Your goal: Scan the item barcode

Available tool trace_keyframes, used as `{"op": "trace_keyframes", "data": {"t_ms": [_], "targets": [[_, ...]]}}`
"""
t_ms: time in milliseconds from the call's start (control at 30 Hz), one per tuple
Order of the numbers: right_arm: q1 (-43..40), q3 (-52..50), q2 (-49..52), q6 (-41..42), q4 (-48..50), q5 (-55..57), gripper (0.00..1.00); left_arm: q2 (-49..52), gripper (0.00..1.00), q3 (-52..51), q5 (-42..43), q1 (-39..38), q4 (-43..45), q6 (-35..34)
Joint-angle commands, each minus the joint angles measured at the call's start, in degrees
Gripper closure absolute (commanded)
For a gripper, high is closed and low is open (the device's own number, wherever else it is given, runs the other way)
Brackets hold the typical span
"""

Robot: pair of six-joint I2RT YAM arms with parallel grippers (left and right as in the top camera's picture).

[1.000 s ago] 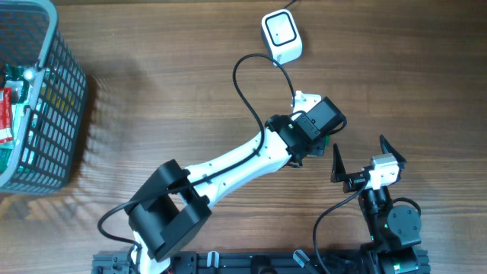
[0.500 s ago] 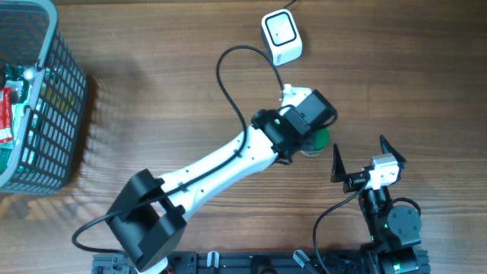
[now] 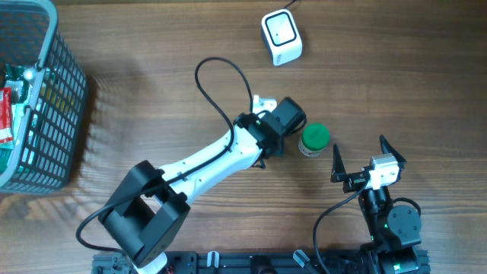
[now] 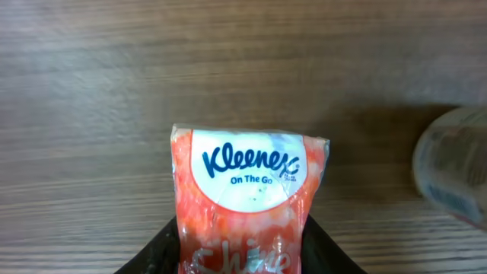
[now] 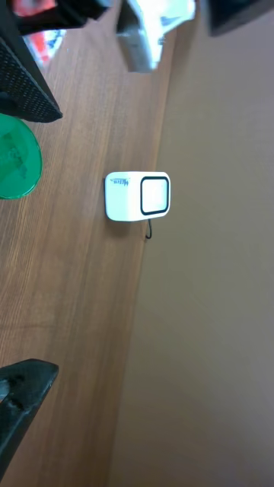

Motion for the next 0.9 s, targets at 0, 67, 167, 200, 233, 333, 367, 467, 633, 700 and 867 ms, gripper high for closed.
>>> {"op": "trace_keyframes", "data": {"t_ms": [0,67,167,200,233,333,367,467,633,700,867], "targets": [[-0.2,0.0,0.1,-0.3,0.2,0.1,0.00,-0.1,0.65,-3.4,1.2,-0.1,4.2,0.0],[-0.2,0.0,0.1,-0.3,0.2,0.1,0.00,0.1,0.65,-3.6,1.4,-0.3,4.6,0.0],[-0.2,0.0,0.1,-0.3,0.2,0.1,0.01,0.2,0.65,-4.2,1.6,-0.3,5.6,0.0],[-0.2,0.0,0.1,-0.3,0.2,0.1,0.00,0.2,0.66,-4.9,1.7,-0.3,6.6,0.0],[-0.2,0.0,0.1,-0.3,0.2,0.1,0.00,0.2,0.66,-5.4,1.7,-0.3,7.5,0.0],[-0.2,0.0,0.1,-0.3,0.2,0.1,0.00,0.2,0.61,-8.0,2.5,-0.3,11.6,-1.9],[-0.2,0.0,0.1,-0.3,0.2,0.1,0.00,0.2,0.59,-8.4,2.5,-0.3,12.3,-2.7],[-0.2,0.0,0.1,-0.3,0.2,0.1,0.00,0.2,0.52,-8.8,2.7,-0.3,13.6,-3.2],[-0.2,0.0,0.1,-0.3,0.2,0.1,0.00,-1.4,0.33,-7.9,6.1,2.3,14.6,-0.8],[-0.2,0.0,0.1,-0.3,0.2,0.1,0.00,-3.4,0.30,-7.3,12.9,5.2,14.7,0.7],[-0.2,0.0,0.1,-0.3,0.2,0.1,0.00,-5.5,0.31,-7.2,18.4,12.7,8.1,5.2]]}}
